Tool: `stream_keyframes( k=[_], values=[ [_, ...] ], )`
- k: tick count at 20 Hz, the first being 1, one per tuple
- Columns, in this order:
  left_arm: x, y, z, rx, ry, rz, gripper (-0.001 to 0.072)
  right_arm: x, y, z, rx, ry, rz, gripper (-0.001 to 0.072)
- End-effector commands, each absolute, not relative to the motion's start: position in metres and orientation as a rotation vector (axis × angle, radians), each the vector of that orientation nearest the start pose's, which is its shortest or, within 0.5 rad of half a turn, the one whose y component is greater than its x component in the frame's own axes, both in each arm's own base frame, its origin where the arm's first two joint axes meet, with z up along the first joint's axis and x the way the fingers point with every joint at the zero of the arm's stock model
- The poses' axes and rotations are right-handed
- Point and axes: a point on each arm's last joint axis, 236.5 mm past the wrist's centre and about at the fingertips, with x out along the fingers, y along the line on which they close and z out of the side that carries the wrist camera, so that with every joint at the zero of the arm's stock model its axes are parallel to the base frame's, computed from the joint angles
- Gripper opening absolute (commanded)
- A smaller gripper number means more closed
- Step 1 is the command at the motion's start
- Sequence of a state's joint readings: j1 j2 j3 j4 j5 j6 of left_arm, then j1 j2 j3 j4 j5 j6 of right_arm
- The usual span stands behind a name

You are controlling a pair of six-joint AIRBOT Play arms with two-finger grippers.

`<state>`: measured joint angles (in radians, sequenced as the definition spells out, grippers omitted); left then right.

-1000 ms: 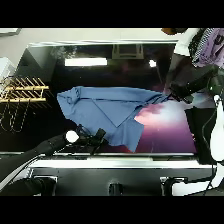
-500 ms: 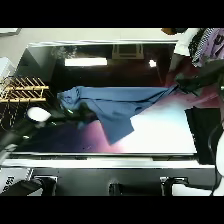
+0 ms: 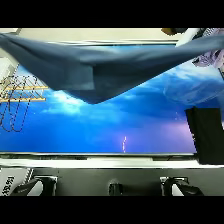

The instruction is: Fold the clothes and pants, and hang the long-sleeved shirts on hangers.

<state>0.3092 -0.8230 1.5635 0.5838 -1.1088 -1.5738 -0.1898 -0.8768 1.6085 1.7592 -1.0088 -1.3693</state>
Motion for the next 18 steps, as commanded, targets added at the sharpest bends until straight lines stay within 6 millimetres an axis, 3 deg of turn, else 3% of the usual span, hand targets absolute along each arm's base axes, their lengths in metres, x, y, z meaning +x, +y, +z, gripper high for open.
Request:
stream_keyframes(
  k=[1,3,5,7,9,11,13,16,18],
  values=[
    [0.257,-0.059,0.479,-0.484,0.094,-0.313,0.0014,0.262,-0.025,0.477,0.265,-0.039,-0.079,0.0023],
    [0.239,-0.044,0.483,-0.476,0.053,-0.203,0.0014,0.224,-0.023,0.506,0.249,-0.163,-0.086,0.0023],
    [0.231,-0.032,0.484,-0.463,0.03,-0.124,0.0013,0.205,-0.02,0.526,0.254,-0.252,-0.074,0.0023],
    [0.237,-0.026,0.481,-0.47,0.037,-0.108,0.0014,0.209,-0.02,0.527,0.293,-0.256,-0.067,0.0023],
    [0.255,-0.016,0.471,-0.498,0.079,-0.107,0.0014,0.238,-0.021,0.504,0.33,-0.153,-0.063,0.0023],
    [0.286,0.0,0.452,-0.54,0.15,-0.102,0.0014,0.287,-0.018,0.458,0.422,0.037,-0.042,0.0024],
    [0.329,0.008,0.418,-0.551,0.272,-0.136,0.0013,0.346,-0.009,0.391,0.499,0.285,-0.01,0.0024],
    [0.414,-0.007,0.324,-0.563,0.541,-0.238,0.0014,0.425,-0.004,0.287,0.588,0.587,0.002,0.0024],
    [0.466,-0.02,0.238,-0.569,0.742,-0.249,0.0014,0.473,-0.001,0.218,0.59,0.721,-0.004,0.0024]
  ],
)
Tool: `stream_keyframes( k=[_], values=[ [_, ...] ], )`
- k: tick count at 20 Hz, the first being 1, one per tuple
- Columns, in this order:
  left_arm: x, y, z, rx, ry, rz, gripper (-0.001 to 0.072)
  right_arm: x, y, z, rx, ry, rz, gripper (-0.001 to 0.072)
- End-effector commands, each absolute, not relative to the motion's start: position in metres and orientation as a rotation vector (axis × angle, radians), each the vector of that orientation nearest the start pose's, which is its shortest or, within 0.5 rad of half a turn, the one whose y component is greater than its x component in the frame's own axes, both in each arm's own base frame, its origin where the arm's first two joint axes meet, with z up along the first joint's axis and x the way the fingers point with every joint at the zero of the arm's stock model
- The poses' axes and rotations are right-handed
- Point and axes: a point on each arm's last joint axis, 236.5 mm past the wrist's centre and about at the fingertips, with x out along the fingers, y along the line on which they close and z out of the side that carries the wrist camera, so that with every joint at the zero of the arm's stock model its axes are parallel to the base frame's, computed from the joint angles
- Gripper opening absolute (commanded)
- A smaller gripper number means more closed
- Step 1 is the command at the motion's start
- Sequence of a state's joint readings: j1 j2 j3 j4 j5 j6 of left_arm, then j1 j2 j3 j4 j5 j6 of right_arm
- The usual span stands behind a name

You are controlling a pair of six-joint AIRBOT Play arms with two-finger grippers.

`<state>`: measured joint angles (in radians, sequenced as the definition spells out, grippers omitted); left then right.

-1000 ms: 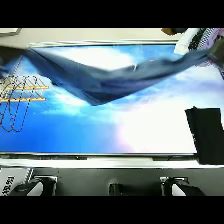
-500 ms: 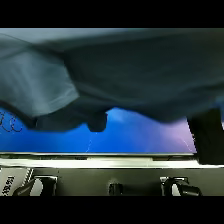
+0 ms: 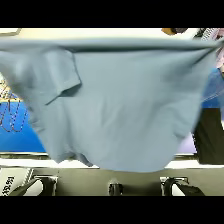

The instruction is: Fold the clothes and pants, and hang the long-sleeved shirts on hangers.

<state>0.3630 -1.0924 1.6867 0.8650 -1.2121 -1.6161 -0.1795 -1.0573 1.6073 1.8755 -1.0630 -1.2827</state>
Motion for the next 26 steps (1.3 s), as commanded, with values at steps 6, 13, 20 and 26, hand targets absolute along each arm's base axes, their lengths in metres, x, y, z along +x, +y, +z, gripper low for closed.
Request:
stream_keyframes(
  k=[6,13,20,26],
  values=[
    [0.544,-0.073,0.026,-0.653,1.092,-0.236,0.0014,0.561,0.031,0.049,0.616,0.912,-0.023,0.0024],
    [0.55,-0.096,-0.043,-0.66,1.184,-0.225,0.0043,0.581,0.025,0.002,0.692,0.916,-0.088,0.0054],
    [0.515,-0.027,0.033,-0.635,1.21,-0.231,0.0402,0.509,-0.039,0.048,0.546,1.06,-0.063,0.0482],
    [0.435,0.055,0.085,-0.589,1.225,-0.049,0.0401,0.386,-0.111,0.045,0.654,1.186,-0.084,0.0398]
  ],
)
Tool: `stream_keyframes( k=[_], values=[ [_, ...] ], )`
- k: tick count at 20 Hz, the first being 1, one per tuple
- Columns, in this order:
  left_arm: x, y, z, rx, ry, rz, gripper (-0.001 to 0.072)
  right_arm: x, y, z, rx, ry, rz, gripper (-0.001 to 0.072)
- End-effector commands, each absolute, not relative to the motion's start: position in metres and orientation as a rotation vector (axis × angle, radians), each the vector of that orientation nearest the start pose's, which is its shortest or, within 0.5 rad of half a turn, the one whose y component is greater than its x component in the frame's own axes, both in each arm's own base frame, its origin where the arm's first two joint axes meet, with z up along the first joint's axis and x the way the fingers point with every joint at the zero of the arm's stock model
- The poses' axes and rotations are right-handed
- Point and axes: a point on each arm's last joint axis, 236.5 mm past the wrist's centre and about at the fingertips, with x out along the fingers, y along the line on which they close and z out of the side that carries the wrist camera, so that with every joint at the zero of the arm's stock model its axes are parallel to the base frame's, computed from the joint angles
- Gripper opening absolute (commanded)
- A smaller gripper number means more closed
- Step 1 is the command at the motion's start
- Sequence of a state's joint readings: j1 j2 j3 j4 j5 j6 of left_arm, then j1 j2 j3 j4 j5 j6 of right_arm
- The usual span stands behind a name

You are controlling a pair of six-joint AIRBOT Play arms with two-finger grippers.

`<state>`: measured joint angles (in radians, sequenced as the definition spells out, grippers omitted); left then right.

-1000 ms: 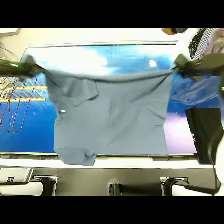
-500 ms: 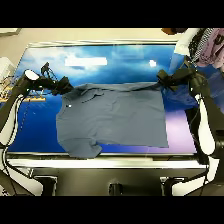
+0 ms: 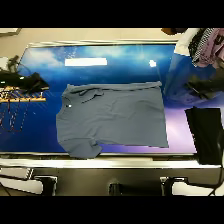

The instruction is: Fold the clothes and pants, and hang the long-sleeved shirts on hangers.

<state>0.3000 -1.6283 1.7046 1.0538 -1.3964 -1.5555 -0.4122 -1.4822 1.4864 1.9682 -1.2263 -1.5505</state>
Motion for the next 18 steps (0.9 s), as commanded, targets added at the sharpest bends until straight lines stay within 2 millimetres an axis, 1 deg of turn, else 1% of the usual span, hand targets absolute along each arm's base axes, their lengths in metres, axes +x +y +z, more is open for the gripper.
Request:
stream_keyframes(
  k=[1,2,3,4,5,7,8,10,13,16,18],
  values=[
    [0.42,0.058,0.084,-0.606,1.229,-0.033,0.0401,0.362,-0.102,0.029,0.702,1.216,-0.075,0.0404],
    [0.406,0.056,0.081,-0.619,1.243,-0.023,0.0401,0.342,-0.091,0.013,0.745,1.242,-0.066,0.0435],
    [0.394,0.054,0.077,-0.632,1.257,-0.016,0.0401,0.319,-0.077,-0.008,0.765,1.295,-0.057,0.0485],
    [0.382,0.05,0.071,-0.642,1.268,-0.009,0.0401,0.297,-0.062,-0.026,0.786,1.349,-0.04,0.0492],
    [0.373,0.047,0.065,-0.648,1.277,-0.003,0.0401,0.281,-0.049,-0.041,0.814,1.392,-0.031,0.0492],
    [0.358,0.04,0.055,-0.661,1.3,0.003,0.0401,0.258,-0.034,-0.063,0.858,1.453,-0.034,0.0492],
    [0.352,0.038,0.05,-0.668,1.314,0.004,0.0401,0.249,-0.029,-0.071,0.872,1.478,-0.034,0.0492],
    [0.348,0.036,0.043,-0.677,1.334,0.005,0.0401,0.239,-0.023,-0.082,0.885,1.501,-0.036,0.0492],
    [0.351,0.038,0.04,-0.679,1.321,0.013,0.0393,0.235,-0.021,-0.091,0.897,1.505,-0.053,0.0491],
    [0.355,0.04,0.041,-0.678,1.303,0.019,0.0393,0.231,-0.019,-0.096,0.902,1.511,-0.06,0.0491],
    [0.357,0.041,0.041,-0.677,1.291,0.024,0.0394,0.231,-0.021,-0.098,0.894,1.506,-0.069,0.0491]
  ],
)
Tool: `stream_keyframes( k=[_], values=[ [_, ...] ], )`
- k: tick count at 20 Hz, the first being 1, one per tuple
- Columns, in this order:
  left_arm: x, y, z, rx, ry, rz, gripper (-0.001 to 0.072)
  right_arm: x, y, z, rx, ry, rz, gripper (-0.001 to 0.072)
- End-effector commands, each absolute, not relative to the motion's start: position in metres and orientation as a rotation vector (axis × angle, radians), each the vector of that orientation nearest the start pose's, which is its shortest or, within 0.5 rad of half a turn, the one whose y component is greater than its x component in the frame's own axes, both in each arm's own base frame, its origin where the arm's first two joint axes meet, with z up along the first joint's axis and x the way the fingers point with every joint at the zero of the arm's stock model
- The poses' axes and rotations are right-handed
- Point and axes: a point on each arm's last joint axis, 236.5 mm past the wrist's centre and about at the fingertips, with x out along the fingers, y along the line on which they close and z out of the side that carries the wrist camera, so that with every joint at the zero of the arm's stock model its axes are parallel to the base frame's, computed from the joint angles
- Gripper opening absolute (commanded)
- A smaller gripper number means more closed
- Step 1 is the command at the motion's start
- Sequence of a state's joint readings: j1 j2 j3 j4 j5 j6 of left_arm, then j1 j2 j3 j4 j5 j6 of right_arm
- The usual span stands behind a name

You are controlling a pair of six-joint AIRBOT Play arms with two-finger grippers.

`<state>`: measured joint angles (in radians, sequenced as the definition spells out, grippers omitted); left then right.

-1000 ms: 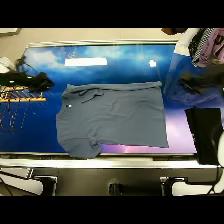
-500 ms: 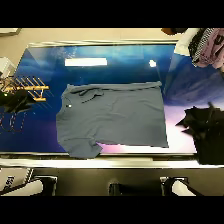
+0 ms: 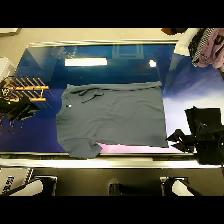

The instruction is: Fold the clothes and pants, and hang the long-sleeved shirts on hangers.

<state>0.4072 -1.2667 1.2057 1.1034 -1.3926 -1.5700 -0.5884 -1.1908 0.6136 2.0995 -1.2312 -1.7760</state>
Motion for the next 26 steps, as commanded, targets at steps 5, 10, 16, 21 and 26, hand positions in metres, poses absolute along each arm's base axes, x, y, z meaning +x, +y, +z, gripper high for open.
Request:
stream_keyframes(
  k=[5,10,16,21,26],
  values=[
    [0.36,0.042,0.041,-0.676,1.281,0.027,0.0393,0.227,-0.015,-0.105,0.937,1.549,-0.056,0.0483],
    [0.36,0.042,0.041,-0.676,1.282,0.027,0.0393,0.228,-0.008,-0.11,0.985,1.569,-0.041,0.048],
    [0.355,0.039,0.039,-0.685,1.305,0.023,0.0393,0.22,0.013,-0.106,0.949,1.638,0.023,0.0336],
    [0.316,0.045,0.005,-0.714,1.337,0.079,0.0394,0.22,0.021,-0.108,0.897,1.661,0.037,0.0025],
    [0.27,0.002,-0.044,-0.865,1.328,-0.054,0.0395,0.215,0.015,-0.11,0.856,1.672,0.02,0.0025]
  ],
)
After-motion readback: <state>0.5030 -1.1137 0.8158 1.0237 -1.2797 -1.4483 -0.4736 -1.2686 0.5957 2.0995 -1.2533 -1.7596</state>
